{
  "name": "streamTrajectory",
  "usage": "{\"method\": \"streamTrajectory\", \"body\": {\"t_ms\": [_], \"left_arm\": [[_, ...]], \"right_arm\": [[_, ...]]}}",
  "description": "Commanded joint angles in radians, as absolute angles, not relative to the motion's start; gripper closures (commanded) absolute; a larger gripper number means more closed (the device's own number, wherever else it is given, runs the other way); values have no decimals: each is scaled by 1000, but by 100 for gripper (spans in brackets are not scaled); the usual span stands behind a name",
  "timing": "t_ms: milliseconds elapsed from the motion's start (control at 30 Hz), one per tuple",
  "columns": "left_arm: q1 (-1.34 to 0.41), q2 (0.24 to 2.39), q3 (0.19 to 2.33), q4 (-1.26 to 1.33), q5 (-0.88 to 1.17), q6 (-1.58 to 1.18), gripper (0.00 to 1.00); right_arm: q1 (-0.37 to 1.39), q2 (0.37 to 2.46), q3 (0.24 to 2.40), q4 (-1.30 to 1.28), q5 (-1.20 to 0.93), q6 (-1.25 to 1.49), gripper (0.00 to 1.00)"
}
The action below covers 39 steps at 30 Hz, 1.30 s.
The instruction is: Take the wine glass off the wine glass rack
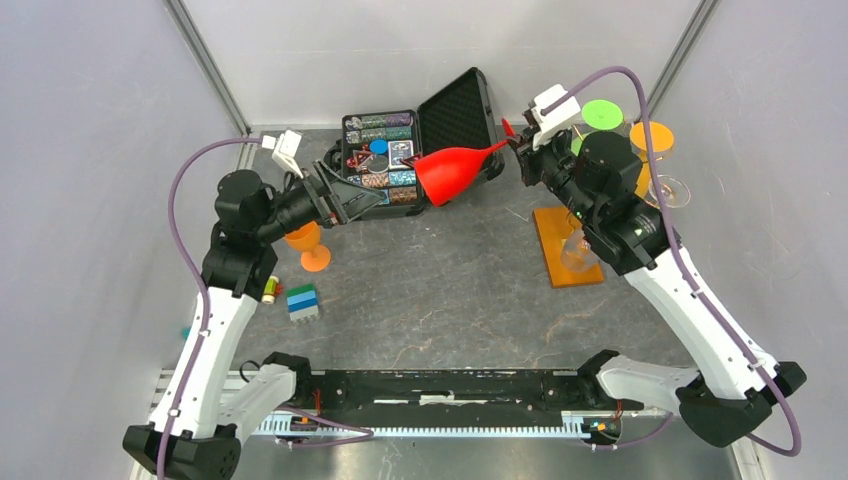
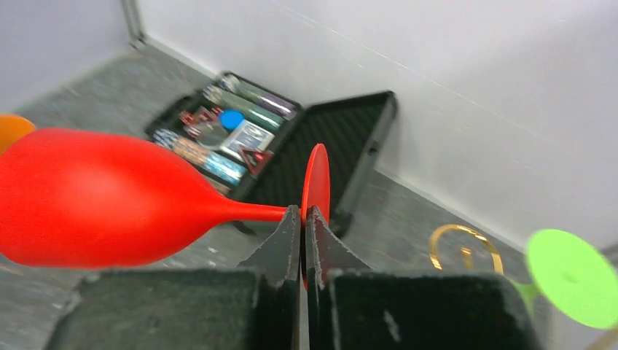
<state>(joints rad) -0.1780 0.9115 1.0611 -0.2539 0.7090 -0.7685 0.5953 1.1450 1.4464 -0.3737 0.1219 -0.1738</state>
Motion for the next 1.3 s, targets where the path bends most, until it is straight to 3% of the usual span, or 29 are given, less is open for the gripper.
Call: {"method": "streamTrajectory", "body": {"t_ms": [0, 133, 300, 533, 900, 1200, 1267], "left_arm": [[-207, 849, 1063, -151, 685, -824, 0], [-210, 810, 1062, -121, 681, -872, 1], [-212, 793, 1074, -120, 687, -933, 15], [-240, 801, 1008, 78, 647, -1095, 23], [-447, 910, 1046, 117, 510, -1096, 42], [-518, 962, 1095, 47, 410, -986, 67], [-524, 979, 1120, 15, 406, -922, 80]], "right_arm": [[596, 1104, 1332, -86, 3, 68, 100], [597, 1076, 1231, 55, -68, 178, 100], [596, 1077, 1164, 154, -86, 262, 100], [597, 1097, 1097, 282, -131, 346, 100], [597, 1125, 1092, 293, -122, 270, 100], [597, 1132, 1098, 244, -57, 192, 100], [598, 1141, 1112, 216, -46, 192, 100]]}}
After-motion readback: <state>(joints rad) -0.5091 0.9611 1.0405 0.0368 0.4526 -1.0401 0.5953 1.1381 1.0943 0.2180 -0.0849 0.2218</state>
